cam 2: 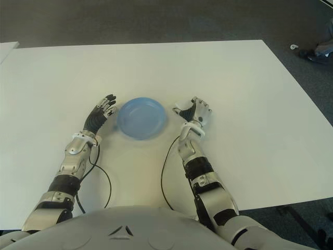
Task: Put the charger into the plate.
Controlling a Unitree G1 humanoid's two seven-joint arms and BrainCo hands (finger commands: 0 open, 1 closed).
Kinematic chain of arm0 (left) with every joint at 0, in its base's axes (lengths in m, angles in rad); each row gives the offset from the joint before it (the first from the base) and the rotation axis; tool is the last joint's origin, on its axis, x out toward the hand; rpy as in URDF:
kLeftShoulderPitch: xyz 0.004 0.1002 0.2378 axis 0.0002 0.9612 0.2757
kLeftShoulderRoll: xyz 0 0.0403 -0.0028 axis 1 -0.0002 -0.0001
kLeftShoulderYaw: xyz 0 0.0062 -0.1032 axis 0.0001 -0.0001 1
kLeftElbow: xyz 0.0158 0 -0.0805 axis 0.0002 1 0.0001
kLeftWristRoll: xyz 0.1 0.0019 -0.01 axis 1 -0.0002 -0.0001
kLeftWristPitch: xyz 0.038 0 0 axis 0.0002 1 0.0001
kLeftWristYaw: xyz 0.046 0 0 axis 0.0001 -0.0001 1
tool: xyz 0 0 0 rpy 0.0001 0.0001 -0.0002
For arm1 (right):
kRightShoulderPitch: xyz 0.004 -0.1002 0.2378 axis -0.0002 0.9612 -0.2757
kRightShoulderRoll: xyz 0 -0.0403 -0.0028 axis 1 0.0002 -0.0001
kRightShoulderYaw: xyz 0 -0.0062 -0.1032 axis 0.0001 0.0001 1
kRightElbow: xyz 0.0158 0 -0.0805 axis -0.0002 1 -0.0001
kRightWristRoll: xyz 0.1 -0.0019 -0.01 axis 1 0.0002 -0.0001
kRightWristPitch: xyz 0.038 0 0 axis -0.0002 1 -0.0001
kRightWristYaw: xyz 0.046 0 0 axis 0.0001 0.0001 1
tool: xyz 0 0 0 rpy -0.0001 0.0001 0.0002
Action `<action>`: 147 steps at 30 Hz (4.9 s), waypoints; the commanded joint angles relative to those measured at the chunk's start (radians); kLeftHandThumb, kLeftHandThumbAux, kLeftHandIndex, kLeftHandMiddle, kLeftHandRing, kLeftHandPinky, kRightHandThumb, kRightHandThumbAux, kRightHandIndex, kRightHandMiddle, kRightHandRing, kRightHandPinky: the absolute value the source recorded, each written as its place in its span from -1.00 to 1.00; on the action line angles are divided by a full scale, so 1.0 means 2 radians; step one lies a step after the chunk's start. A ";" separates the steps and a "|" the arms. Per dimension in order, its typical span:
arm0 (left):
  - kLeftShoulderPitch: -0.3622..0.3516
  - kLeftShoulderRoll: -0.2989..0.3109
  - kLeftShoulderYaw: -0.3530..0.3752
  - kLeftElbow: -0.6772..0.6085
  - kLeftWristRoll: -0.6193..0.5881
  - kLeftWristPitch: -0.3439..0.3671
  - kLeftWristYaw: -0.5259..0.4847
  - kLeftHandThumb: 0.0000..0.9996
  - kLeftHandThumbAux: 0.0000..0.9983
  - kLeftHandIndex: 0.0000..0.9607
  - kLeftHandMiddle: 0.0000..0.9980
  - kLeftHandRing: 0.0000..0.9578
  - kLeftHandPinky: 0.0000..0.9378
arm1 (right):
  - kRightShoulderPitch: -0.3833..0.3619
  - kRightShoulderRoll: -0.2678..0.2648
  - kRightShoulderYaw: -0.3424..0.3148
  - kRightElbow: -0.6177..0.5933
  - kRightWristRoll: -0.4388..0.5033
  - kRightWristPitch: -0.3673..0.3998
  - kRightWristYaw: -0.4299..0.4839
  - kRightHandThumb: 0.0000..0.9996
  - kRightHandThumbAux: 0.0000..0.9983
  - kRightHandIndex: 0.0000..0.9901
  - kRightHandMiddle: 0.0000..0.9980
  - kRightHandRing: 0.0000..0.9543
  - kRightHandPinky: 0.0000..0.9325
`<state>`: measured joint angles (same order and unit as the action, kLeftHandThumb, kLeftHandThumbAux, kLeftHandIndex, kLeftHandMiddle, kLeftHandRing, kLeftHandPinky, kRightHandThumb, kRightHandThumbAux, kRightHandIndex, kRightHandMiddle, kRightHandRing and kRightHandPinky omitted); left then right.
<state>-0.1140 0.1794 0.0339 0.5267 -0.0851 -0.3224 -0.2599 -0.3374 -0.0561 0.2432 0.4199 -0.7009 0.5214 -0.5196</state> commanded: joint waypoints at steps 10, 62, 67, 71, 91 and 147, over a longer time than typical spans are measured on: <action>0.007 -0.012 -0.004 0.021 0.008 0.003 0.003 -1.00 0.07 -0.75 -0.81 -0.88 -0.94 | -0.007 -0.016 0.027 -0.099 -0.018 0.018 0.071 0.98 0.34 -0.07 -0.22 0.04 0.05; 0.000 -0.047 0.001 0.033 0.016 -0.002 0.057 -1.00 0.08 -0.83 -0.72 -0.76 -0.87 | -0.050 0.052 0.137 -0.008 -0.003 -0.081 0.162 1.00 0.33 -0.16 0.07 0.03 -0.09; -0.001 -0.051 0.005 0.035 0.013 0.002 0.062 -1.00 0.10 -0.85 -0.72 -0.79 -0.96 | -0.045 0.059 0.140 0.001 -0.002 -0.093 0.145 1.00 0.33 -0.16 0.07 0.03 -0.10; -0.001 -0.053 0.007 0.034 0.012 0.003 0.062 -1.00 0.14 -0.86 -0.72 -0.79 -0.94 | -0.043 0.061 0.141 0.008 0.000 -0.103 0.133 1.00 0.33 -0.17 0.06 0.04 -0.10; 0.001 -0.049 0.010 0.010 -0.004 0.046 0.043 -1.00 0.11 -0.90 -0.87 -0.88 -0.87 | -0.022 -0.003 0.186 -0.063 -0.052 -0.112 0.209 -0.24 -0.65 -0.96 -0.97 -0.96 -0.96; -0.006 -0.029 0.019 0.051 -0.010 -0.003 0.008 -1.00 0.08 -0.87 -0.72 -0.75 -0.78 | 0.026 0.004 -0.157 0.029 0.366 -0.353 0.238 -0.62 0.26 -1.00 -1.00 -1.00 -1.00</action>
<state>-0.1424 0.1049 0.0687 0.5847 -0.1012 -0.3648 -0.2136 -0.2877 -0.1214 0.0648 0.3688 -0.2048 -0.1251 -0.1343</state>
